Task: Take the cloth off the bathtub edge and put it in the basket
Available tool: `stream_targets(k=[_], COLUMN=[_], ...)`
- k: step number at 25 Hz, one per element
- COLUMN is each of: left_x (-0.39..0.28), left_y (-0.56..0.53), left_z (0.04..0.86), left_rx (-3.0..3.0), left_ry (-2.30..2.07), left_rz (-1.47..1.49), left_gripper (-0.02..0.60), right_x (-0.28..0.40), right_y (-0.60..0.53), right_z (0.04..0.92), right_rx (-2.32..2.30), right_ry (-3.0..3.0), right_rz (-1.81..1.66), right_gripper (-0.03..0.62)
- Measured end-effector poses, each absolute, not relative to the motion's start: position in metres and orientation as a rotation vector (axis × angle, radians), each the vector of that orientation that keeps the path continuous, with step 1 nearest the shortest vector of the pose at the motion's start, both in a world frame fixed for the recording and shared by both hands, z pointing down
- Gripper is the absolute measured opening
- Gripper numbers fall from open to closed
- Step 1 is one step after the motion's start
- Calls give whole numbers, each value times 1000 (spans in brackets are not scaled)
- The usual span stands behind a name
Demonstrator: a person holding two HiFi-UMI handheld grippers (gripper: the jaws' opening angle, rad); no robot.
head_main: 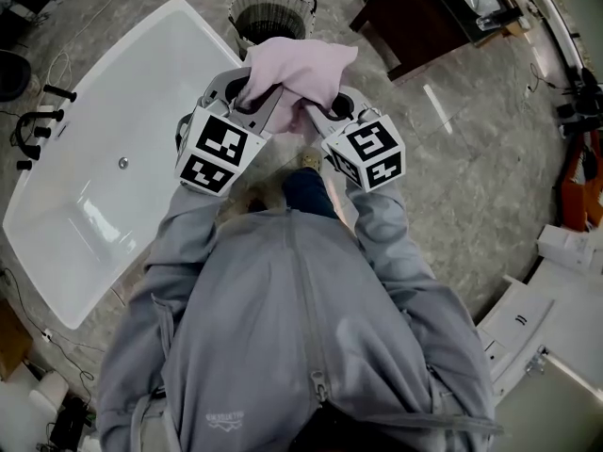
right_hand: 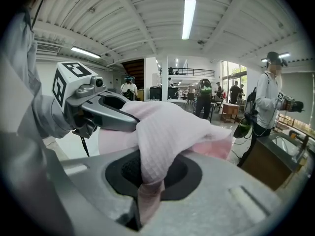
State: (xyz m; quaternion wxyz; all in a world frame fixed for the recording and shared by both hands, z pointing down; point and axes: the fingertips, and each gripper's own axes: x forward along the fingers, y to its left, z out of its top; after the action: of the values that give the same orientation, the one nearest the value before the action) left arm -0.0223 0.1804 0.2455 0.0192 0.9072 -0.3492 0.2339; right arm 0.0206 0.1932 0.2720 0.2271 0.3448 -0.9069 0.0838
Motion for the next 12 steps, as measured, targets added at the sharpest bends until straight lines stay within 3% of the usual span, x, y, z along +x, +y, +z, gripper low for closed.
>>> stream_targets(k=[12], left_x=[46], left_y=[107], left_z=[232], left_rx=[2744], left_ry=[-1303], left_rz=[660], left_gripper=[92], right_x=[89], right_y=[112], right_z=[258], right_rx=[784], right_ry=[-2562], right_rz=[142], right_gripper=[48])
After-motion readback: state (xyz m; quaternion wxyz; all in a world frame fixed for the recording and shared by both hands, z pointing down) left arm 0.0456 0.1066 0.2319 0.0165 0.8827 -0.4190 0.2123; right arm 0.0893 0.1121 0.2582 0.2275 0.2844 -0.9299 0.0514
